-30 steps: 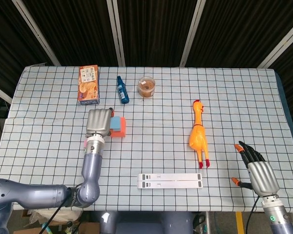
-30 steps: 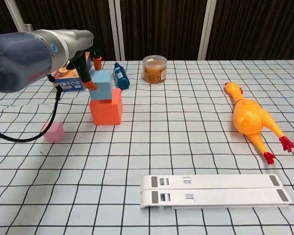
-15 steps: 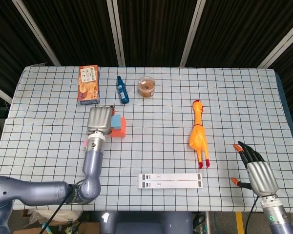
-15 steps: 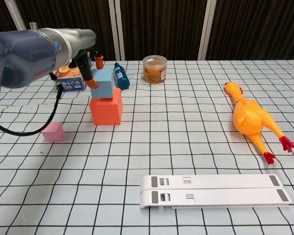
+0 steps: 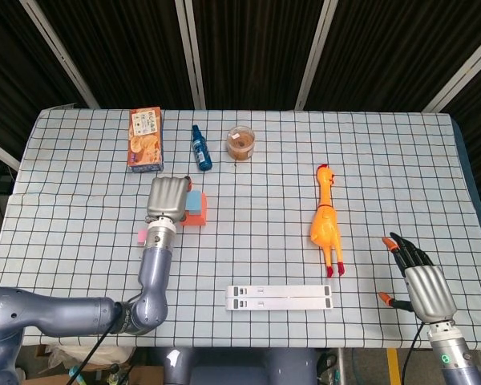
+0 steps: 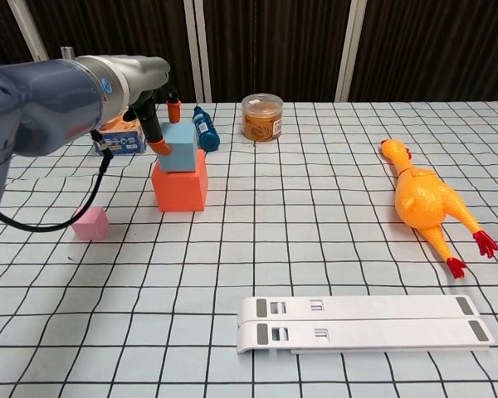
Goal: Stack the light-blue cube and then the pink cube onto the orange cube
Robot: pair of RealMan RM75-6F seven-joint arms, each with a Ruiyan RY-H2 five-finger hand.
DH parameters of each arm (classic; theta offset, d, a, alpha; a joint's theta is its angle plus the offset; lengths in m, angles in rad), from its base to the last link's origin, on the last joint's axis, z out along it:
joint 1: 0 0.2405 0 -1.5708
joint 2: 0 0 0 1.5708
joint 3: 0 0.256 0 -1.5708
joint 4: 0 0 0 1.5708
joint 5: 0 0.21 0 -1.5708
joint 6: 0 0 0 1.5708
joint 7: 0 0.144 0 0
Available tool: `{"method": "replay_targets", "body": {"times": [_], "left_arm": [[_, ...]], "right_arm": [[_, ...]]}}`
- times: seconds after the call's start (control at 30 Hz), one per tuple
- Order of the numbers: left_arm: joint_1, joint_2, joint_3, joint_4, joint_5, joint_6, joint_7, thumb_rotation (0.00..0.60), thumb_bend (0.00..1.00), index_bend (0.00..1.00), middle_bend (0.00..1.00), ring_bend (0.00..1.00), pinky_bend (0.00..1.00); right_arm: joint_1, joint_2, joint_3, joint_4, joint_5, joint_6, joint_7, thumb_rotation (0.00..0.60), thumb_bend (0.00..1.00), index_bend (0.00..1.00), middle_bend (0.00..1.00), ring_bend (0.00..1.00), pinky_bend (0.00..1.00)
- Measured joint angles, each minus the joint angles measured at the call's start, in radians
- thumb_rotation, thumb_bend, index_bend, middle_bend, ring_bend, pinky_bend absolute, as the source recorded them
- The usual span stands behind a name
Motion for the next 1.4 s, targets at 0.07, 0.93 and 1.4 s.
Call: {"method": "replay_targets", "body": {"times": [0.07,0.93,1.4], "left_arm": [[-0.002,0.000,0.002,-0.001,0.000,0.005,0.000,0.600,0.31,0.43,1.00,0.81,0.83],[-0.015,-0.003,0.017,-0.006,-0.016,0.042,0.007,0.600,0.30,0.31,1.00,0.81,0.83],[-0.007,0.036,0.025,-0.078,-0.012,0.063,0.015,0.600,0.30,0.27,1.00,0.80,0.82]], "right_arm": [[0.000,0.000,0.000,0.000,0.000,0.000,0.000,0.600,0.16,0.10,0.07,0.12,0.22],[0.002,-0.003,-0.001,0.001,0.002,-0.004,-0.004,0.600,0.16,0.10,0.07,0.12,0.22],[0.000,0.001,0.001,-0.008,-0.002,0.005,-0.005,0.600,0.16,0.10,0.07,0.12,0.22]]}}
